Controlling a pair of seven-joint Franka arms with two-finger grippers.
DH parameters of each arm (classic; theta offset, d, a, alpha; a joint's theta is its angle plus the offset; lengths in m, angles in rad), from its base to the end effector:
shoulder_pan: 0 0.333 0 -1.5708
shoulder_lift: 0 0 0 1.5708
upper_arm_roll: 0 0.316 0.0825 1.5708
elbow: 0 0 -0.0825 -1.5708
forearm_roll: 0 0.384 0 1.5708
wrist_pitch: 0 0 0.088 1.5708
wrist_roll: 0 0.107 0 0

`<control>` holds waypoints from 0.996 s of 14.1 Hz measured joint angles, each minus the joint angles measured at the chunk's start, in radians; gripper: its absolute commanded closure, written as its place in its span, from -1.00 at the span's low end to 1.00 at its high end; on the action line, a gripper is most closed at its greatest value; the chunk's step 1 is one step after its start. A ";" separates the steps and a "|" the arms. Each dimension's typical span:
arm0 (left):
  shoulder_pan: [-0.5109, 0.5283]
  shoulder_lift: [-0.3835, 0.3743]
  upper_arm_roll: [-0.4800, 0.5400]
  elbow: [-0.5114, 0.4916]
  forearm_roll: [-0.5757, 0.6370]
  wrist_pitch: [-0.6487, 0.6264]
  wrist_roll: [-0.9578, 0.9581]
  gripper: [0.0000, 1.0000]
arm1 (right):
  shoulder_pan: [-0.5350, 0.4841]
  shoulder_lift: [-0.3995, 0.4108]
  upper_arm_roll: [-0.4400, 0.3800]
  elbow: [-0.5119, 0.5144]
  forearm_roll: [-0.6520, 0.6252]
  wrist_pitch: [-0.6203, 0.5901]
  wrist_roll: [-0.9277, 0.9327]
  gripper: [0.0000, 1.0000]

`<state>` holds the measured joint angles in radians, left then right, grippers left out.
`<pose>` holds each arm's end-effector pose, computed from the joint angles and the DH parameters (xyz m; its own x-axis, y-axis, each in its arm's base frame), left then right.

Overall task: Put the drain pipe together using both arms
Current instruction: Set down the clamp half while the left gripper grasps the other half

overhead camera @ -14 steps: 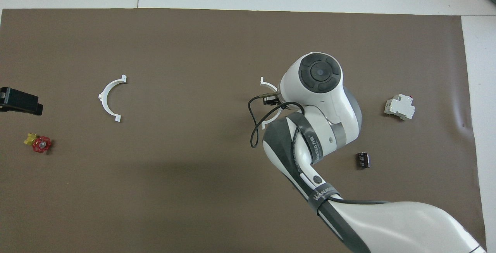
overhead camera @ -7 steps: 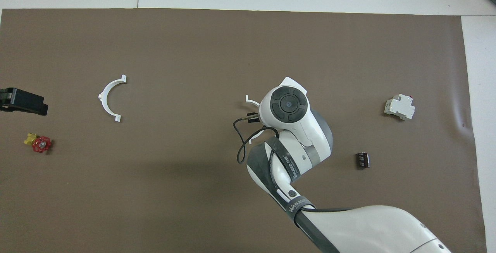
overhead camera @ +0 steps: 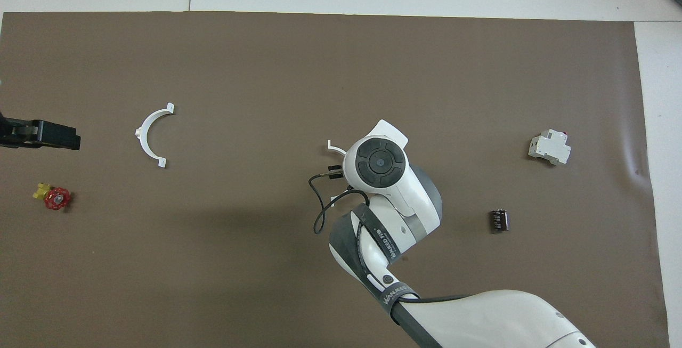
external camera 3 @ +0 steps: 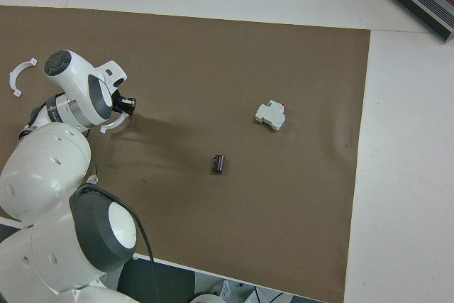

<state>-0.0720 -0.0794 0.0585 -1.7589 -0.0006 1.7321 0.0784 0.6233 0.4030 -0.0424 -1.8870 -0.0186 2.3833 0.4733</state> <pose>0.5414 -0.0063 0.5926 0.9944 -0.0916 0.0527 -0.0918 -0.9958 0.0011 0.5348 0.3528 0.3023 0.9877 0.1230 0.0969 0.1251 -0.9920 -0.0152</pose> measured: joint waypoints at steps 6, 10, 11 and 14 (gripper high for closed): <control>0.002 0.030 0.004 -0.192 0.000 0.277 0.000 -0.94 | 0.001 0.003 -0.002 -0.024 -0.008 0.029 0.001 -0.34; 0.013 0.134 0.004 -0.217 0.000 0.413 0.002 -0.85 | 0.000 0.003 -0.003 -0.025 -0.008 0.030 0.002 -1.00; 0.020 0.158 0.005 -0.222 0.000 0.451 0.005 -0.82 | 0.000 0.000 -0.003 -0.022 -0.008 0.030 0.006 -1.00; 0.032 0.231 0.005 -0.244 0.000 0.553 0.013 -0.76 | -0.003 -0.036 -0.008 -0.003 -0.008 0.028 0.043 -1.00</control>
<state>-0.0402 0.1516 0.0631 -2.0025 -0.0006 2.2846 0.0918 0.6203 0.3669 -0.0508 -1.8897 -0.0268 2.4117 0.5164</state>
